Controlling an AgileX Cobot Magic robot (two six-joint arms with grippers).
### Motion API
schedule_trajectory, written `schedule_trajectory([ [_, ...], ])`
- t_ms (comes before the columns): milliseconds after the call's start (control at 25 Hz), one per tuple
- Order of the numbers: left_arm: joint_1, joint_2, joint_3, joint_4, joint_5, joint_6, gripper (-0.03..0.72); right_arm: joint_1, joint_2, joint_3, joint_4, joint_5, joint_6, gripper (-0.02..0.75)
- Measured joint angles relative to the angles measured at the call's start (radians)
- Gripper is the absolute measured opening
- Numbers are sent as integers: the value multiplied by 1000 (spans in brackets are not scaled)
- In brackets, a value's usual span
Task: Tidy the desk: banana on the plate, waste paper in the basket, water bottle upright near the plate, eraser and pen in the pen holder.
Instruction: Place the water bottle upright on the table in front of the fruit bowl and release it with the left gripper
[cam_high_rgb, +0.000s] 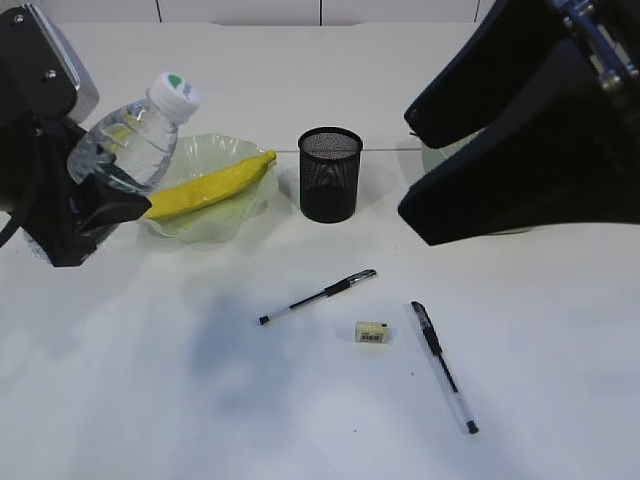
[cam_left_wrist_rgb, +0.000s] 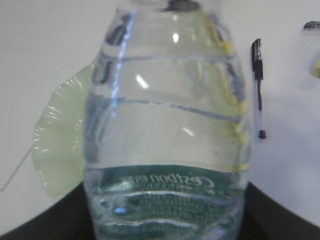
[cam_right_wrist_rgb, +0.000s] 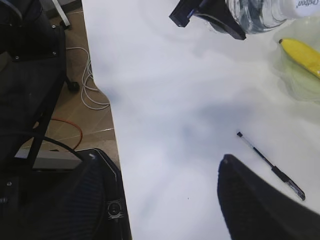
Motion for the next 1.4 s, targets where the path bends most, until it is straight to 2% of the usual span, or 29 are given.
schedule_trajectory([
  [200,0,20,6,125,-17,0,411,0,0,0,-2,11,2,537],
  [360,0,25,8,174,-42,0,419,0,0,0,-5,27,2,536],
  [560,0,25,8,177,-75,0,419,0,0,0,-5,38,2,536],
  [880,0,25,8,125,-111,0,420,0,0,0,-7,42,8,536],
  [1120,0,25,8,211,-113,0,421,0,0,11,-97,44,51,536],
  [1400,0,37,8,258,-113,0,421,0,0,140,-136,27,73,536],
])
